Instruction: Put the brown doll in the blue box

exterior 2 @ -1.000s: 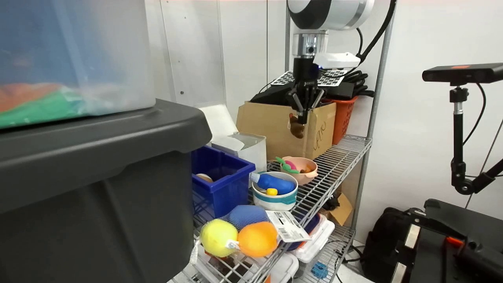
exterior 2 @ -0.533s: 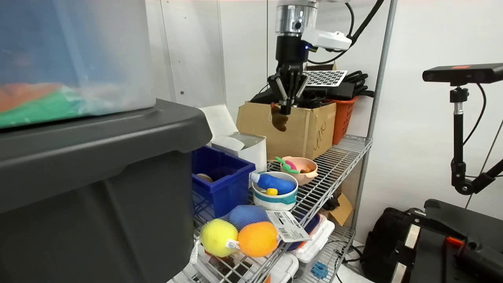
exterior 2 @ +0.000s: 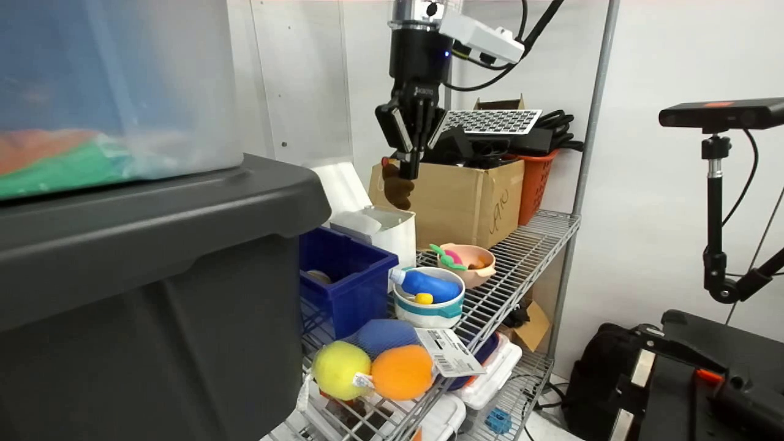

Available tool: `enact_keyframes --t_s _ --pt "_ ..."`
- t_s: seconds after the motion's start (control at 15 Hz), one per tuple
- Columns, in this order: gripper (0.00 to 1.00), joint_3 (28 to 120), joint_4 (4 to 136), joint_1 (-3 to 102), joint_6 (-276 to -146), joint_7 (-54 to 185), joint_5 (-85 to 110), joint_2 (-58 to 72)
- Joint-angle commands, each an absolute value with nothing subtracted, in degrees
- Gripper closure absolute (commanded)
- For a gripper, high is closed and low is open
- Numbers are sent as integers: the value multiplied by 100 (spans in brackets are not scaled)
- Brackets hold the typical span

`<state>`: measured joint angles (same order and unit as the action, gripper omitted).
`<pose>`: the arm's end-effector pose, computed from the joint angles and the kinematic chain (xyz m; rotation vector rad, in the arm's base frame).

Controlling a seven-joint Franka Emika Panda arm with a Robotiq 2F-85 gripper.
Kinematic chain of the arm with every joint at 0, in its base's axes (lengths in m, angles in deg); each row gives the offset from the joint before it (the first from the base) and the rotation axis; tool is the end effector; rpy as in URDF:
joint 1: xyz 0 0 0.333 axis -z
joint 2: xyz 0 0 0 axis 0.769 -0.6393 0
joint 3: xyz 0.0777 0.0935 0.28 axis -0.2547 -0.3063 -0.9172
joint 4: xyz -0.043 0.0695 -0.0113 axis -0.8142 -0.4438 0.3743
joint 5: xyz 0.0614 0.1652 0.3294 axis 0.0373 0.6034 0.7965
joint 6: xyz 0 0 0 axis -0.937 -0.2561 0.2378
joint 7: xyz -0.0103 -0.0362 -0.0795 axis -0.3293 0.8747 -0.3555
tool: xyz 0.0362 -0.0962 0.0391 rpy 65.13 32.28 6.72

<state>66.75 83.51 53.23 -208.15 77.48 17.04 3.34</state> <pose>0.6241 0.0013 0.3433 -3.0934 -0.1723 -0.1562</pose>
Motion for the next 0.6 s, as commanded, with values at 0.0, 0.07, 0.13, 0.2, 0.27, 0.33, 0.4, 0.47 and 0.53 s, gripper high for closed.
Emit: enact_keyframes --t_s 0.0,0.07,0.13,0.2,0.27,0.33,0.4,0.47,0.53 --pt "99 6725 8585 5373 -20773 7970 1851 494" --pt "99 6740 8605 5399 -20787 7999 1865 465" --pt "99 6763 8612 5414 -20777 8015 1853 451" --pt "99 6778 8627 5434 -20775 8041 1854 448" --pt "99 6780 8669 5451 -20781 8073 1867 485" --pt "99 6774 8702 5465 -20769 8104 1883 522" --pt "99 6760 8738 5470 -20778 8134 1896 557" --pt "99 6753 8748 5463 -20771 8138 1891 575" --pt "99 6739 8757 5442 -20779 8137 1890 592"
